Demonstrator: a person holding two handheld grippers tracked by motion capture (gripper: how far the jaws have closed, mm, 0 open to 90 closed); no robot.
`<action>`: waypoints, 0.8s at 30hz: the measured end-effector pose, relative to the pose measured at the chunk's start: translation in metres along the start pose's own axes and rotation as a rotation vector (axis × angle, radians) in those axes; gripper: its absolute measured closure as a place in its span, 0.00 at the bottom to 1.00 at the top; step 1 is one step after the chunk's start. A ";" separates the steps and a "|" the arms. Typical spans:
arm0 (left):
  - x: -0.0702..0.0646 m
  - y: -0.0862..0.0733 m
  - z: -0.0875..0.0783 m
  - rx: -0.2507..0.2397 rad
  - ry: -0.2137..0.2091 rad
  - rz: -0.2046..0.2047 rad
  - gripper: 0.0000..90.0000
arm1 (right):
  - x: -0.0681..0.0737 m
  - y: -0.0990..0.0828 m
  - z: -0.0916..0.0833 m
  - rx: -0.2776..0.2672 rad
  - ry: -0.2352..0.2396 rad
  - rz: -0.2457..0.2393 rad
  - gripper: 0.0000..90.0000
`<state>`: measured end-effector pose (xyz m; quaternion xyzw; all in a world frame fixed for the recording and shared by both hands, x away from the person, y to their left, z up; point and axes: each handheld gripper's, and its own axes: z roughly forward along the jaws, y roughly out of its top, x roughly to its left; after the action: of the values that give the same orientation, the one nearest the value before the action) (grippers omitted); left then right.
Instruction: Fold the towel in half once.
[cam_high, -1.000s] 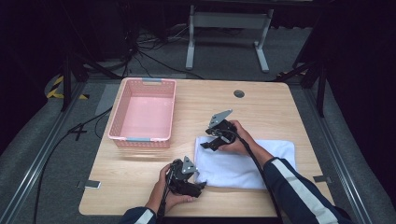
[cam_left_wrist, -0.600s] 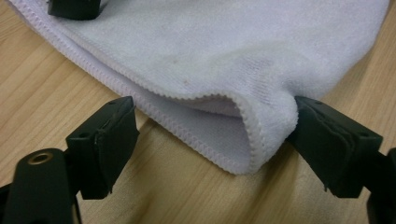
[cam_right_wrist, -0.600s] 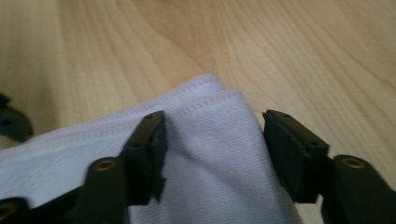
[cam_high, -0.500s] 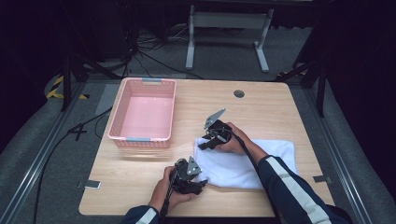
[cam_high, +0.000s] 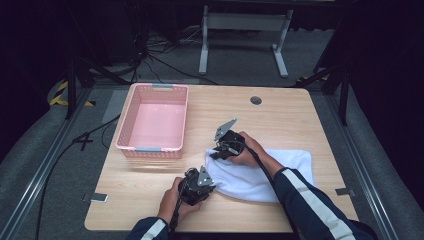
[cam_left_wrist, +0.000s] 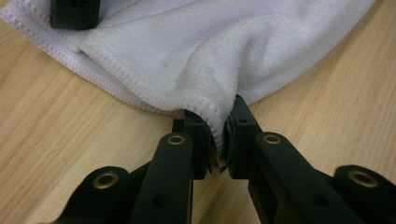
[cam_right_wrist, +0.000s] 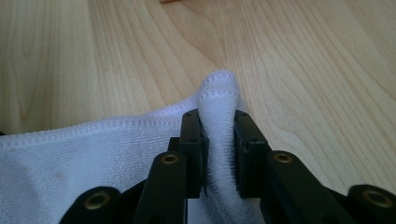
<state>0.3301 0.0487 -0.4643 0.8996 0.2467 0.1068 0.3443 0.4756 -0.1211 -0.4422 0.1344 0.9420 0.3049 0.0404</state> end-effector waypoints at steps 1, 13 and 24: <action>0.000 0.000 0.000 0.000 0.000 0.000 0.91 | 0.000 0.000 0.000 0.000 0.000 0.000 0.85; 0.015 -0.026 -0.033 -0.002 0.043 -0.033 0.92 | 0.016 0.032 0.006 -0.063 0.013 -0.040 0.85; 0.013 -0.030 -0.048 -0.051 0.055 -0.050 0.92 | 0.026 0.047 0.006 -0.111 0.026 -0.074 0.85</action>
<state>0.3129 0.1020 -0.4489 0.8808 0.2759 0.1292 0.3625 0.4619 -0.0742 -0.4195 0.0927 0.9283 0.3569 0.0467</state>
